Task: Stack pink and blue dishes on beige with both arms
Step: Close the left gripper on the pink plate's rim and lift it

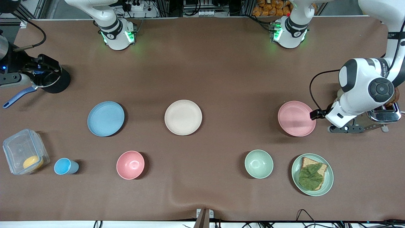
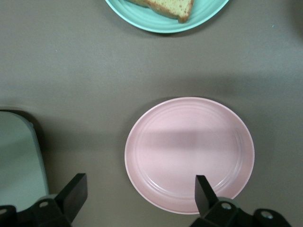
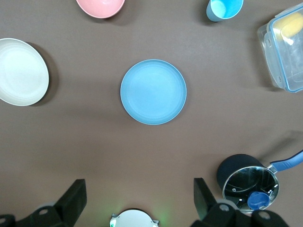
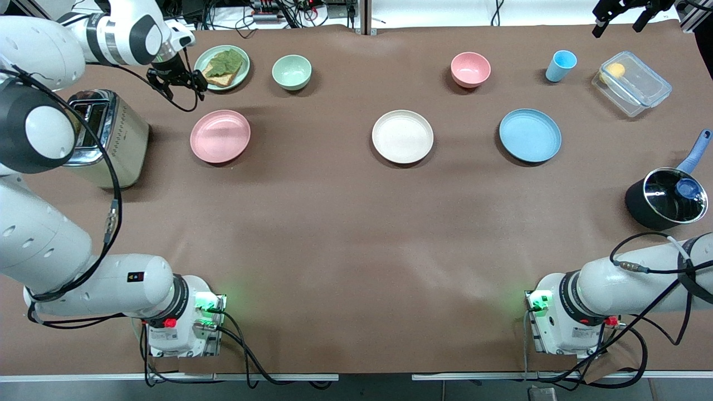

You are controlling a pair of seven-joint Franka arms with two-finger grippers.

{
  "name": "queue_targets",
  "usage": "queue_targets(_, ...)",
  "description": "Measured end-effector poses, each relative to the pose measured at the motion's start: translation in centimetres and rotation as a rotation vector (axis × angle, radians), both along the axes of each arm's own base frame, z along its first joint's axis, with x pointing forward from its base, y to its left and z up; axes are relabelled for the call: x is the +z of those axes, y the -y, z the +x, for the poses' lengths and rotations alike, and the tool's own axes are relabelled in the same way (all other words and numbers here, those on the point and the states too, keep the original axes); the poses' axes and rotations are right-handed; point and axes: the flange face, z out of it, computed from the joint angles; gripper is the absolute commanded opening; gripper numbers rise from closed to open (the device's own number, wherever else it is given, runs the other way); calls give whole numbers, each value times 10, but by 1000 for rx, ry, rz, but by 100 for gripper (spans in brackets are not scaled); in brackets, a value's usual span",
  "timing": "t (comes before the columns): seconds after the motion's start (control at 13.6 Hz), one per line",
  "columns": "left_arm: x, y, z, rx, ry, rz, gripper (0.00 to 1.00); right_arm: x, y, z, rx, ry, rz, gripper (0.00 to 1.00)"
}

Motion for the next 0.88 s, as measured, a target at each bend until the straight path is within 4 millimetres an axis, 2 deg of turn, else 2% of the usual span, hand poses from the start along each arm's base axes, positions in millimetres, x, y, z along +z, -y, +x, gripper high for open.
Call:
queue_targets(0.15, -16, 0, 0, 0, -26, -2, 100, 0, 0, 0, 0, 0, 0, 100)
queue_targets(0.37, -46, 0, 0, -1, -59, -6, 93, 0, 0, 0, 0, 0, 0, 100)
queue_targets(0.59, -64, -3, -1, 4, -85, -8, 90, 0, 0, 0, 0, 0, 0, 100)
queue_targets(0.74, -79, -14, -1, 24, -90, -11, 89, 0, 0, 0, 0, 0, 0, 100)
queue_targets(0.81, -88, -22, -1, 35, -93, -12, 85, 0, 0, 0, 0, 0, 0, 100)
queue_targets(0.88, -96, -29, -2, 43, -98, -14, 77, 0, 0, 0, 0, 0, 0, 100)
